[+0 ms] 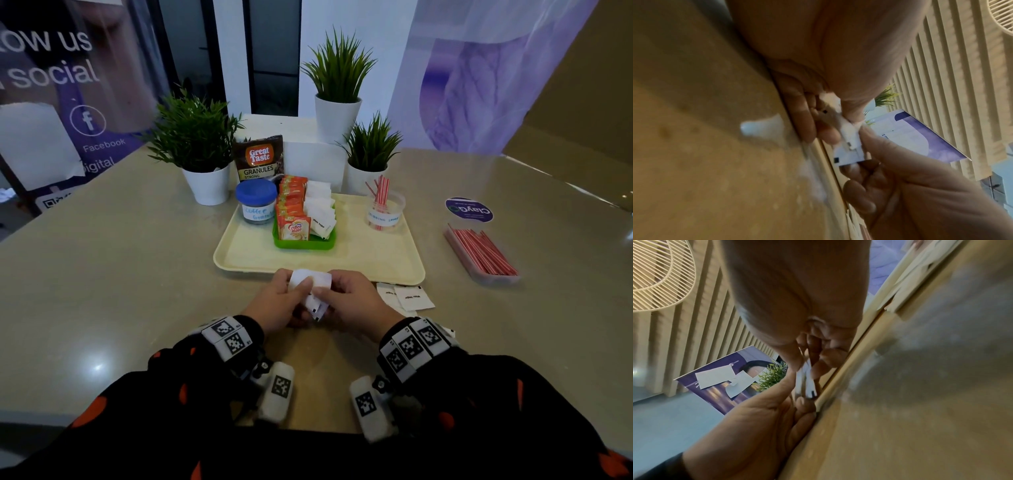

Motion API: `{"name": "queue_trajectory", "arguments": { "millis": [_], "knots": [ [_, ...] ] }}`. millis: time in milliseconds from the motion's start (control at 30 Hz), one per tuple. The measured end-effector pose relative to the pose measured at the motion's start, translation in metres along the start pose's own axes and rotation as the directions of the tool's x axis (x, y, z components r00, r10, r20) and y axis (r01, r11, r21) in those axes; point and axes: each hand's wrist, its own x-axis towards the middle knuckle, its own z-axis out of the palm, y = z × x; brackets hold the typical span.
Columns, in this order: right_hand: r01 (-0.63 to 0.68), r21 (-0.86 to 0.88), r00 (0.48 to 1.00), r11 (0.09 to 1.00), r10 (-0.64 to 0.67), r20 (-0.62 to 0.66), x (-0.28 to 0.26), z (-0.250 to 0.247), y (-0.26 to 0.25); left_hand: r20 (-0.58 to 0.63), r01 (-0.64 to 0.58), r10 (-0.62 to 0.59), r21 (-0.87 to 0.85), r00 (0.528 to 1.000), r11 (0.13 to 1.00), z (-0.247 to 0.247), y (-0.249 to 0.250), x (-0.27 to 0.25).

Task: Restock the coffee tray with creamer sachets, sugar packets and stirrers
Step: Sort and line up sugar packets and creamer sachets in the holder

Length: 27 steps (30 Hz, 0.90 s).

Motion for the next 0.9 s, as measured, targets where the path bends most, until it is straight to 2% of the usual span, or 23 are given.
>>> {"name": "queue_trajectory", "arguments": {
  "millis": [133, 267, 367, 567, 900],
  "knots": [
    [0.055, -0.148, 0.993, 0.987, -0.069, -0.092, 0.033, -0.017, -0.003, -0.061, 0.023, -0.027, -0.068, 0.998, 0.997, 0.004, 0.008, 0.002],
    [0.089, -0.187, 0.957, 0.978, -0.136, -0.256, 0.076, -0.041, -0.018, -0.152, 0.134, -0.151, -0.115, 0.977, 0.984, 0.006, 0.004, 0.017],
    [0.075, -0.224, 0.931, 0.972, -0.148, -0.333, 0.108, -0.052, -0.024, -0.208, 0.167, -0.193, -0.137, 0.959, 0.976, 0.009, 0.006, 0.022],
    [-0.009, -0.380, 0.967, 0.925, -0.089, -0.239, 0.151, -0.049, -0.030, -0.259, 0.189, -0.212, -0.114, 0.942, 0.975, 0.011, 0.011, 0.027],
    [0.007, -0.623, 0.997, 0.782, -0.050, -0.052, 0.171, -0.041, -0.034, -0.222, 0.209, -0.225, -0.096, 0.949, 0.973, 0.005, 0.013, 0.028]
  ]
}}
